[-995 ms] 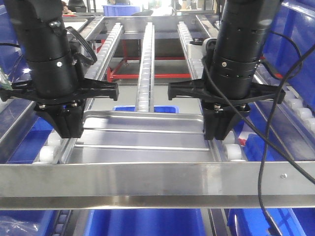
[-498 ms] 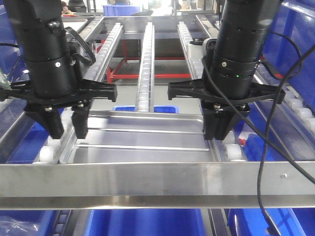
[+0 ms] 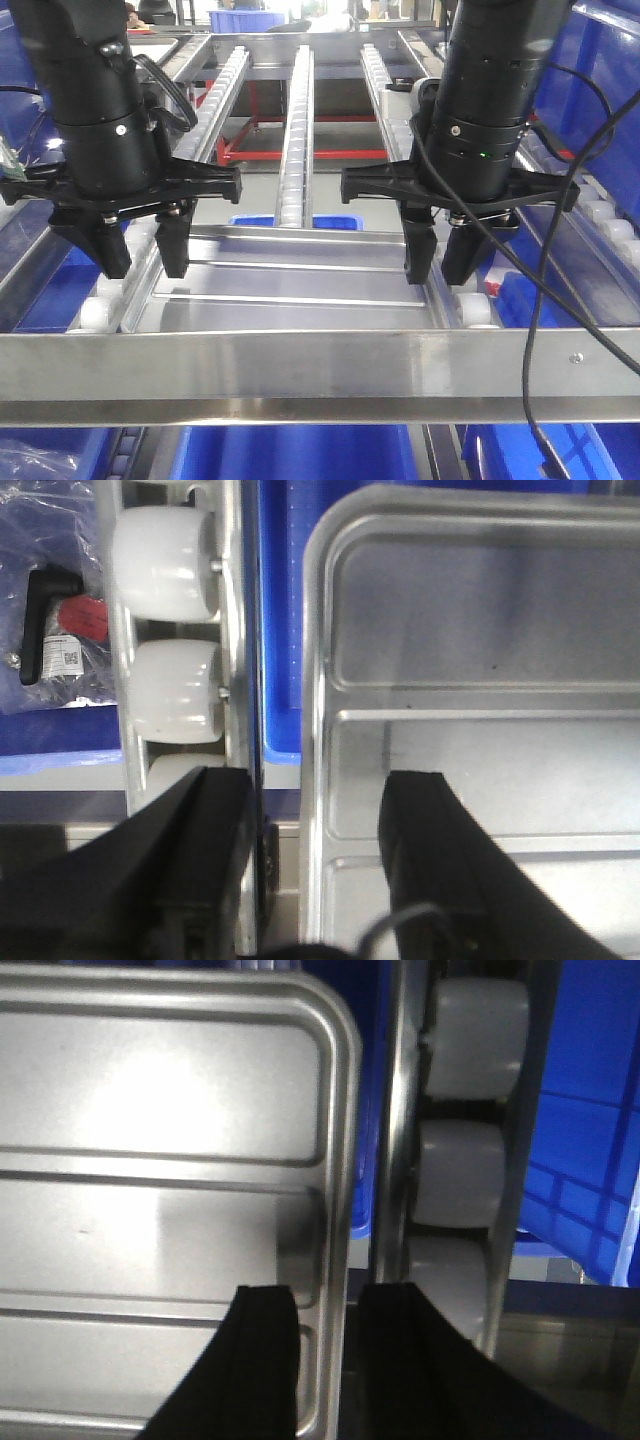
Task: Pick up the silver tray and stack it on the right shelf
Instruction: 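Open both grippers and straddle the tray's side rims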
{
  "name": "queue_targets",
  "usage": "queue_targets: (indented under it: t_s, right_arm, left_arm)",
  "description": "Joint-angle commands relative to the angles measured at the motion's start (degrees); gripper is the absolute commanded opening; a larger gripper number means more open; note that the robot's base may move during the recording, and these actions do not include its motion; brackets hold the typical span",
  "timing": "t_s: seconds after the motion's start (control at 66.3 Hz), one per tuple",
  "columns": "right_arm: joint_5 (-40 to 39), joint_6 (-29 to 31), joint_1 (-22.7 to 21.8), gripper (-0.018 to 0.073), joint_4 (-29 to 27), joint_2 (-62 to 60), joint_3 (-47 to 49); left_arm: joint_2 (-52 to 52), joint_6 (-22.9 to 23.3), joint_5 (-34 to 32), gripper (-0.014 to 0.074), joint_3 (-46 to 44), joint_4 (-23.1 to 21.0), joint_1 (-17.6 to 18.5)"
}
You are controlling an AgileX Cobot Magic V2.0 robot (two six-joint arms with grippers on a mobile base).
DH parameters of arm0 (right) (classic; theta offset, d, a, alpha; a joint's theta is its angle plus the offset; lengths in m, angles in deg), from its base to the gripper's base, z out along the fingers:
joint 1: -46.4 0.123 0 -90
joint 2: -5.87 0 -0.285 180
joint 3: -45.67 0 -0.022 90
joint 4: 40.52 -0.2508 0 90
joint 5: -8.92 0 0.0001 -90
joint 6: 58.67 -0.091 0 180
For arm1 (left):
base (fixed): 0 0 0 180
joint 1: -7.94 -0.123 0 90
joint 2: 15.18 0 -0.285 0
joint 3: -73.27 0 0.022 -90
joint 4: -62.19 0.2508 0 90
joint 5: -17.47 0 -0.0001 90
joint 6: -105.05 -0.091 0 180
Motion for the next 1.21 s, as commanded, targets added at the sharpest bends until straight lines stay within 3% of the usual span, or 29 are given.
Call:
queue_targets:
  t_s: [0.0, 0.528, 0.724, 1.191]
  right_arm:
    - [-1.3, -0.1, -0.3, 0.0312, 0.2, -2.6, 1.8]
    - [-1.6, -0.4, -2.1, 0.0316, -2.1, -2.5, 1.8]
    - [-1.4, -0.4, -2.1, 0.0432, -2.1, -1.8, 1.8]
    - [-1.9, -0.4, -2.1, 0.0426, -2.7, -0.6, 1.8]
  left_arm:
    - [-2.6, 0.7, -1.3, 0.0232, -1.7, 0.6, 0.4]
    - [-2.6, 0.7, -2.1, 0.0232, -1.7, 0.1, 0.4]
    - [-2.6, 0.7, -1.7, 0.0232, -1.7, 0.1, 0.4]
    - [-1.2, 0.7, -0.9, 0.0232, -1.7, -0.9, 0.4]
